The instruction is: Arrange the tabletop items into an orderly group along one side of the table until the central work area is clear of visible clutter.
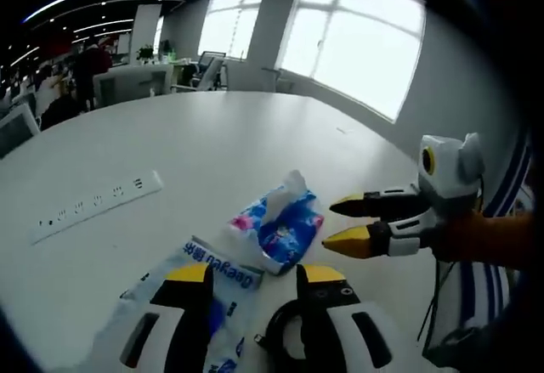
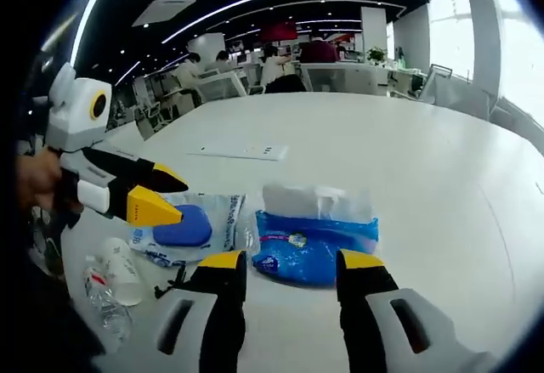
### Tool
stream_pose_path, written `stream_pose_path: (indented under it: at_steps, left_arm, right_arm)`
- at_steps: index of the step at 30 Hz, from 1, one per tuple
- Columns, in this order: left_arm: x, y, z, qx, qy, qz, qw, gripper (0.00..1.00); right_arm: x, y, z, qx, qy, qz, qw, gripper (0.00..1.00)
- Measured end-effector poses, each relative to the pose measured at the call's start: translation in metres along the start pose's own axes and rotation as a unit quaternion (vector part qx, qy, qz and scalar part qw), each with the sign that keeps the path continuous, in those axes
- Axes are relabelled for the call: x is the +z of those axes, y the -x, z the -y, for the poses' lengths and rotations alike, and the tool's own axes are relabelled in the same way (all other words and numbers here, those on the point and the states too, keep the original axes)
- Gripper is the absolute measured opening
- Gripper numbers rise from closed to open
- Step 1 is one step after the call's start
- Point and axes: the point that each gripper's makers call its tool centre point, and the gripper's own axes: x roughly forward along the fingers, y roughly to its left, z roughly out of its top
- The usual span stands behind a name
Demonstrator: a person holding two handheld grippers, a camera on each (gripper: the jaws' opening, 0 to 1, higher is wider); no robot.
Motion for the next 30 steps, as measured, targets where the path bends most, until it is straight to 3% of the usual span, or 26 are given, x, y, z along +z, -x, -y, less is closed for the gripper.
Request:
stream_pose_path:
  at_steps: [8,15,23,30]
  left_arm:
    - [-0.019,0.035,-0.025,0.043,0.022,0.009,0.9988,0.51]
    - [-0.048,0.060,-0.047,0.086,0.063,0.009,0.9942,0.59]
    - [-0.077,0.076,-0.061,0.114,0.111,0.009,0.9872,0.59]
    - [-0.091,0.081,-0.068,0.128,0.139,0.008,0.9819,0.57]
  right_arm:
    - [-0.001,-0.006,-0.026,0.029,0.026,-0.006,0.9992,0.49]
    - [-0.004,-0.015,-0.047,0.052,0.038,-0.011,0.9979,0.51]
    - [-0.005,-0.026,-0.067,0.078,0.051,-0.027,0.9953,0.51]
    - [-0.001,-0.037,-0.073,0.090,0.063,-0.034,0.9933,0.49]
